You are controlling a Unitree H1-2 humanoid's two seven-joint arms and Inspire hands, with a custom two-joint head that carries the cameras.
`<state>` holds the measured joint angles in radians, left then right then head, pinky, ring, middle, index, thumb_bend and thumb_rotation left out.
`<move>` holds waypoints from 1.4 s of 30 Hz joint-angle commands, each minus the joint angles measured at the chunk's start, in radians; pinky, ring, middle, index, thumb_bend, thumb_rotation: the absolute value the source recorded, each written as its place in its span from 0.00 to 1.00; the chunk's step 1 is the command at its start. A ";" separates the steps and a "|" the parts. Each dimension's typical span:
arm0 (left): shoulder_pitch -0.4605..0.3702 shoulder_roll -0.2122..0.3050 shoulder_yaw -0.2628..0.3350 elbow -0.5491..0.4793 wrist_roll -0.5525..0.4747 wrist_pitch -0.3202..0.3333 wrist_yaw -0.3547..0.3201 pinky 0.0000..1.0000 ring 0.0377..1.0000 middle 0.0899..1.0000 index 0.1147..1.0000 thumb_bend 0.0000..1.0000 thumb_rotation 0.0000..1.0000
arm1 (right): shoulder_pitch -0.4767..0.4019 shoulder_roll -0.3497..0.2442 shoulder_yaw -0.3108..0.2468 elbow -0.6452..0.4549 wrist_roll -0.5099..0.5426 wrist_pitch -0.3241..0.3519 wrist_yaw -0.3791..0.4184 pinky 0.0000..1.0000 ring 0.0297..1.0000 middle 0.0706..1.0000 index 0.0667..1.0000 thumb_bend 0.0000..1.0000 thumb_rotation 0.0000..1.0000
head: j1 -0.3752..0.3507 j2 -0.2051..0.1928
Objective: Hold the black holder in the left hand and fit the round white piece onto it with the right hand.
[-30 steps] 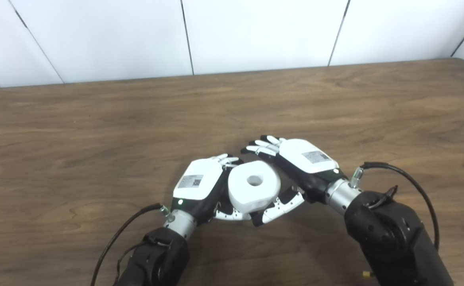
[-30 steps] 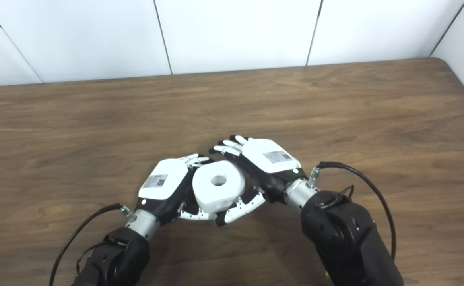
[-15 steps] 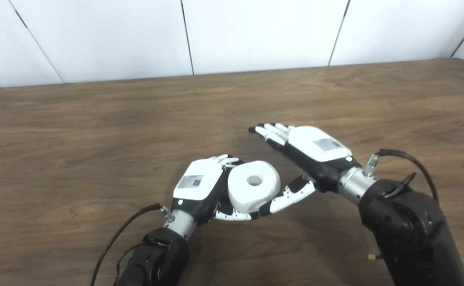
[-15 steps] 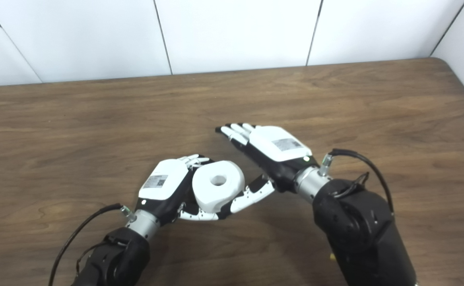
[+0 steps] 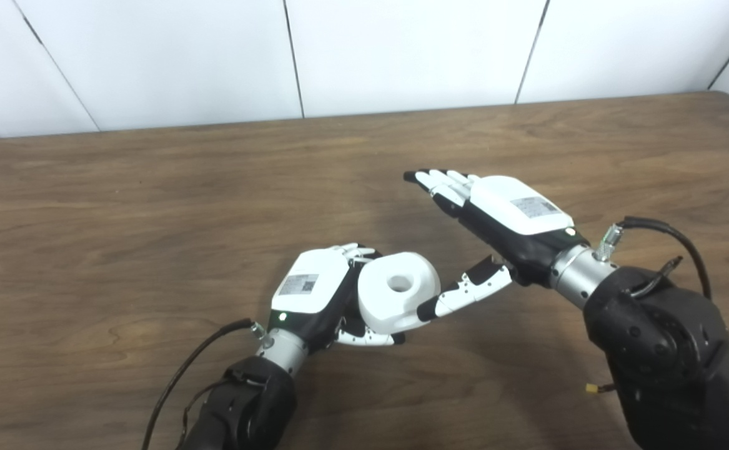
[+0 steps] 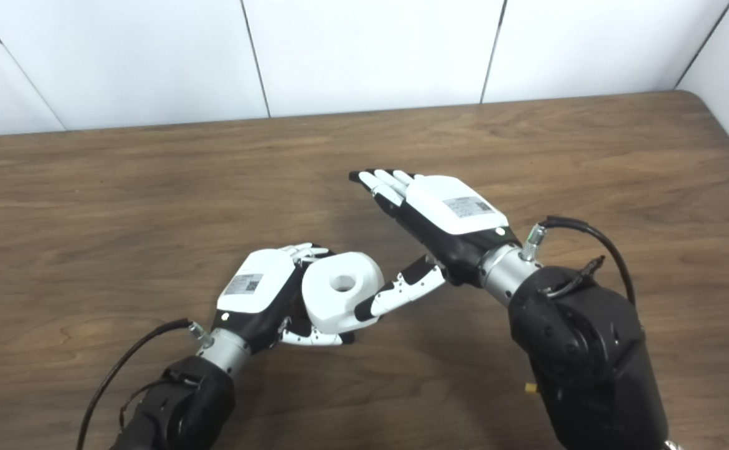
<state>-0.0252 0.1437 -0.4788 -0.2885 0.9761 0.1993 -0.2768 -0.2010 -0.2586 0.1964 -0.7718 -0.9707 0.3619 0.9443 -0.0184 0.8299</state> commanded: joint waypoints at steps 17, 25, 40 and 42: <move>-0.022 0.025 -0.031 0.004 0.147 0.151 -0.321 0.80 0.90 0.85 0.75 0.81 0.34 | -0.060 -0.014 -0.033 -0.033 0.006 -0.005 0.009 1.00 1.00 0.99 1.00 1.00 0.58 | 0.012 0.006; -0.044 0.037 -0.022 -0.007 0.244 0.165 -0.526 0.85 0.91 0.89 0.83 0.89 0.37 | -0.097 -0.032 -0.058 -0.023 0.036 -0.001 0.022 1.00 1.00 0.99 1.00 1.00 0.59 | 0.026 0.008; -0.059 0.080 0.018 -0.042 0.357 0.130 -0.754 0.79 0.91 0.93 0.90 1.00 0.34 | -0.094 -0.026 -0.055 -0.001 0.045 0.002 0.005 1.00 1.00 0.99 1.00 1.00 0.59 | 0.045 -0.002; -0.055 0.083 0.027 -0.046 0.374 0.125 -0.749 0.80 0.92 0.93 0.91 1.00 0.35 | -0.090 -0.030 -0.056 0.002 0.053 -0.006 -0.004 1.00 1.00 0.99 1.00 1.00 0.59 | 0.047 -0.002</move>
<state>-0.1677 0.1398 -0.4892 -0.4157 1.2982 0.2647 -0.8150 -0.2474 -0.2796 0.1568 -0.7519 -0.9275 0.3678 0.9825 0.0276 0.8268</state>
